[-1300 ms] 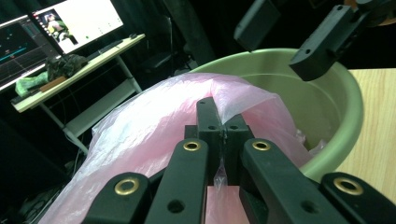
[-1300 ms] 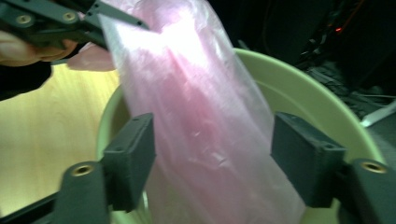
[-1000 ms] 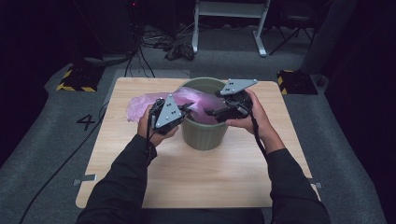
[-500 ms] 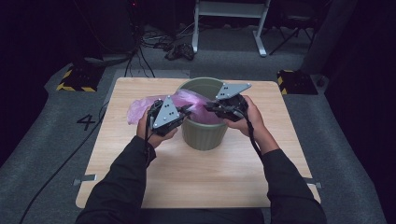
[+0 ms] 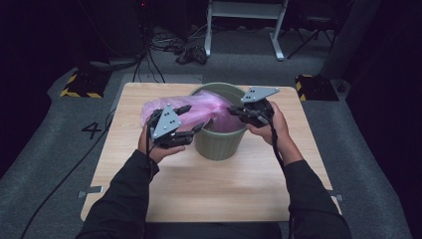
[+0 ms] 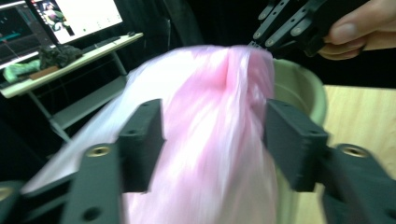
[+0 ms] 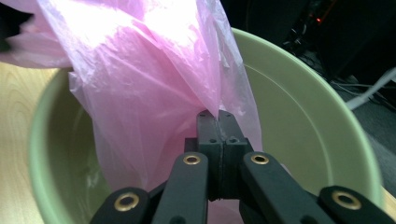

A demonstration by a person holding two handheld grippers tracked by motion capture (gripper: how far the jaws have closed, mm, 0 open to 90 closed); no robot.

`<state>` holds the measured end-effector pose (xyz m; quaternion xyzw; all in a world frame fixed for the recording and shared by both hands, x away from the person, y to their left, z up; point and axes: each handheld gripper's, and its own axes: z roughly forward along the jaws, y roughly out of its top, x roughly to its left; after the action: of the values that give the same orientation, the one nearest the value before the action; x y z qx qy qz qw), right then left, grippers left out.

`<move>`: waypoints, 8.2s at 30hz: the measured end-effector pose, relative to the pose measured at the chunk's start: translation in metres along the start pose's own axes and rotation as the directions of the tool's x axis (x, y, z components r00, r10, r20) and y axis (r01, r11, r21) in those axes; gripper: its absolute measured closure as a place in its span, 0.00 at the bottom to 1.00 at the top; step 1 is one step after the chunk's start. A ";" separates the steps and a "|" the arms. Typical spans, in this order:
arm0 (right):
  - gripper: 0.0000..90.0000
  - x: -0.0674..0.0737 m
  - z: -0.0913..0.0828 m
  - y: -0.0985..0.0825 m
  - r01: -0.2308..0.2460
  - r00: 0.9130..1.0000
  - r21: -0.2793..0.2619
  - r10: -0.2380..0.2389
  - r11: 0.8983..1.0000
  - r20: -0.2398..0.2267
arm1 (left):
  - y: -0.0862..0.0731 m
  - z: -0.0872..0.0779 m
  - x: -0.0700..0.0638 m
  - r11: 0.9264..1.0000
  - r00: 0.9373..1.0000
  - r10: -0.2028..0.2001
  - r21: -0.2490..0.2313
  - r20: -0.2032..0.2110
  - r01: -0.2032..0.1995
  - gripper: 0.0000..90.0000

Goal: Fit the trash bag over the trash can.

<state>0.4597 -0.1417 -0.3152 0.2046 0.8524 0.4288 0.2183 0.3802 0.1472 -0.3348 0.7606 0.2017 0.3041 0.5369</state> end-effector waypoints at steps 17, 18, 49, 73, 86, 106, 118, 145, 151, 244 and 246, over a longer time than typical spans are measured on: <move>1.00 -0.027 -0.009 -0.027 -0.057 0.998 0.051 0.055 0.997 0.033 | -0.049 -0.046 0.014 0.989 0.990 -0.137 0.058 0.023 0.136 0.20; 1.00 -0.028 -0.009 -0.027 -0.060 0.998 0.050 0.058 0.997 0.033 | -0.049 -0.044 0.014 0.988 0.990 -0.141 0.062 0.029 0.139 0.20; 0.31 0.013 -0.035 0.008 0.030 0.998 -0.172 -0.040 0.985 -0.057 | -0.043 -0.041 0.009 0.999 0.994 -0.038 0.035 0.100 0.035 1.00; 0.99 0.021 -0.005 0.006 0.080 0.995 -0.038 -0.082 0.996 -0.057 | -0.039 -0.052 0.007 0.999 0.997 -0.053 0.013 0.053 0.053 0.77; 0.99 0.004 -0.037 -0.018 0.062 0.990 -0.095 -0.073 0.994 -0.124 | -0.031 -0.049 0.026 0.994 0.994 -0.113 -0.011 -0.002 0.113 0.46; 0.81 0.000 -0.051 -0.026 0.071 0.990 -0.128 -0.085 0.989 -0.111 | -0.003 -0.021 0.011 0.996 0.990 0.062 0.053 0.128 -0.069 1.00; 0.40 0.025 -0.073 -0.038 0.054 0.999 -0.162 -0.052 0.985 0.018 | -0.005 -0.018 0.005 0.998 0.990 0.039 0.039 0.135 -0.044 1.00; 0.78 0.102 -0.037 -0.018 0.124 0.992 -0.219 -0.129 0.968 -0.007 | 0.003 -0.013 -0.017 0.997 0.978 0.070 -0.003 0.198 -0.071 1.00; 0.98 0.094 -0.039 -0.023 0.092 0.995 -0.220 -0.096 0.971 -0.008 | 0.002 -0.014 -0.014 0.998 0.981 0.056 -0.006 0.188 -0.056 1.00; 1.00 0.042 -0.104 -0.099 -0.111 0.980 -0.220 0.143 0.969 0.135 | 0.000 -0.032 -0.058 0.998 0.967 0.056 -0.031 0.250 -0.050 0.28; 1.00 0.042 -0.103 -0.099 -0.111 0.981 -0.216 0.142 0.970 0.132 | 0.000 -0.022 -0.063 0.998 0.966 0.062 -0.023 0.249 -0.059 0.28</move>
<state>0.3525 -0.2399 -0.3495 0.2658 0.7699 0.5121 0.2726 0.3194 0.1224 -0.3451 0.7945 0.1069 0.2237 0.5543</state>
